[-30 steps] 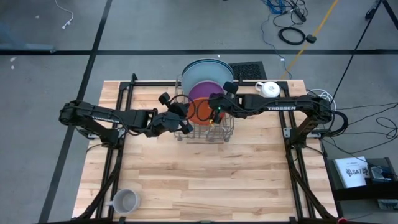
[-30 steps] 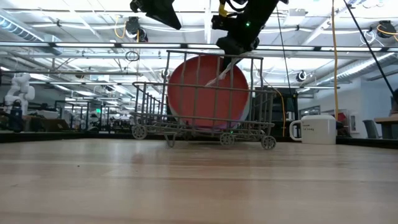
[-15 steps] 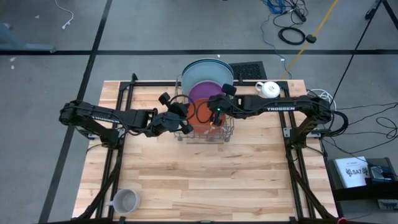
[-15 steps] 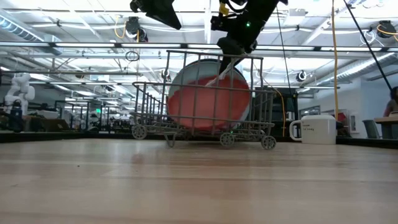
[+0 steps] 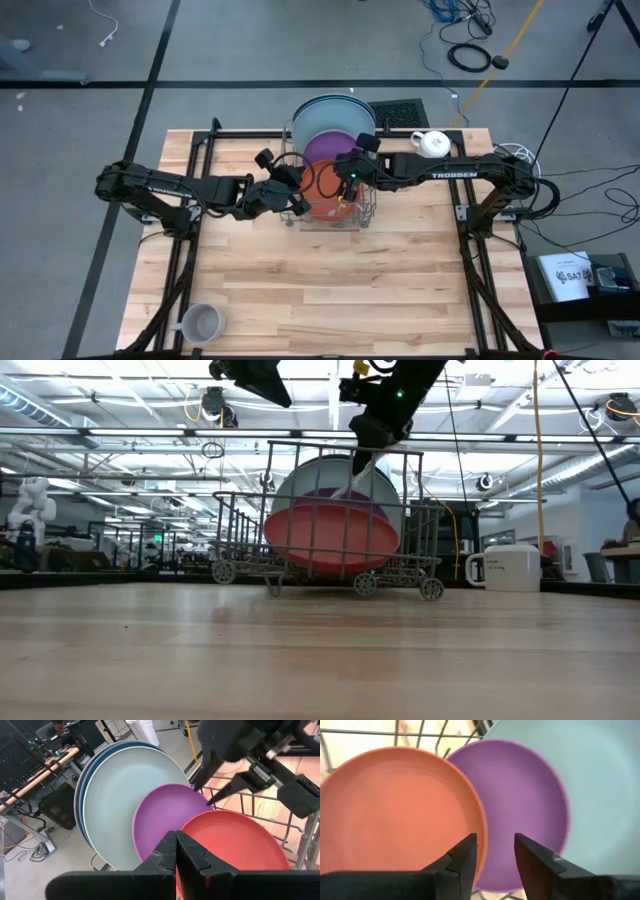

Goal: Sort dishes
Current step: Put the orange plate into the dish rack

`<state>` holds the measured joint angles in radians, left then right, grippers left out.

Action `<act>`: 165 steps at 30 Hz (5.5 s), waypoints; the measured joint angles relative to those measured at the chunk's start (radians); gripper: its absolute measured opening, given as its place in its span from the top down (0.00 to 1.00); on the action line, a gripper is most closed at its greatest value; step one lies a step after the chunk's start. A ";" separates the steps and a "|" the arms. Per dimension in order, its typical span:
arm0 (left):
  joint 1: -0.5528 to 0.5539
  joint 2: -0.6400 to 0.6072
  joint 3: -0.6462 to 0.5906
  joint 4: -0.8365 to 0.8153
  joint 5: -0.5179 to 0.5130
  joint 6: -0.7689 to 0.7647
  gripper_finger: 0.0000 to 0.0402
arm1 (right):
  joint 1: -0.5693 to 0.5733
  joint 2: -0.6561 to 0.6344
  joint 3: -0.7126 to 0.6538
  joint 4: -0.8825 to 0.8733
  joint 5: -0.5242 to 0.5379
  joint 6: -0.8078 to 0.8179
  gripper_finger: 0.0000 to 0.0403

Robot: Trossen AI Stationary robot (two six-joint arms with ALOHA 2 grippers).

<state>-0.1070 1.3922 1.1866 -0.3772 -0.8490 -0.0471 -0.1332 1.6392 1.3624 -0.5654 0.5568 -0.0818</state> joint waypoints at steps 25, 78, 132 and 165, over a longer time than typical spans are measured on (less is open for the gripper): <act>0.353 0.036 0.000 -0.057 0.582 0.168 1.00 | 0.137 -0.366 0.001 -0.051 0.015 -0.161 0.69; 0.294 0.229 0.147 0.187 0.224 0.597 1.00 | 0.188 -0.427 0.001 -0.195 0.015 -0.128 0.69; 0.081 0.435 -0.050 0.668 -0.200 0.728 0.88 | 0.188 -0.427 0.001 -0.168 0.015 -0.095 0.69; 0.078 0.440 -0.042 0.679 -0.298 0.716 0.52 | 0.015 -0.179 0.001 -0.075 -0.228 -0.219 0.97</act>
<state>-0.0292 1.8320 1.1446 0.3023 -1.1465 0.6689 -0.1183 1.4598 1.3632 -0.6404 0.3293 -0.3012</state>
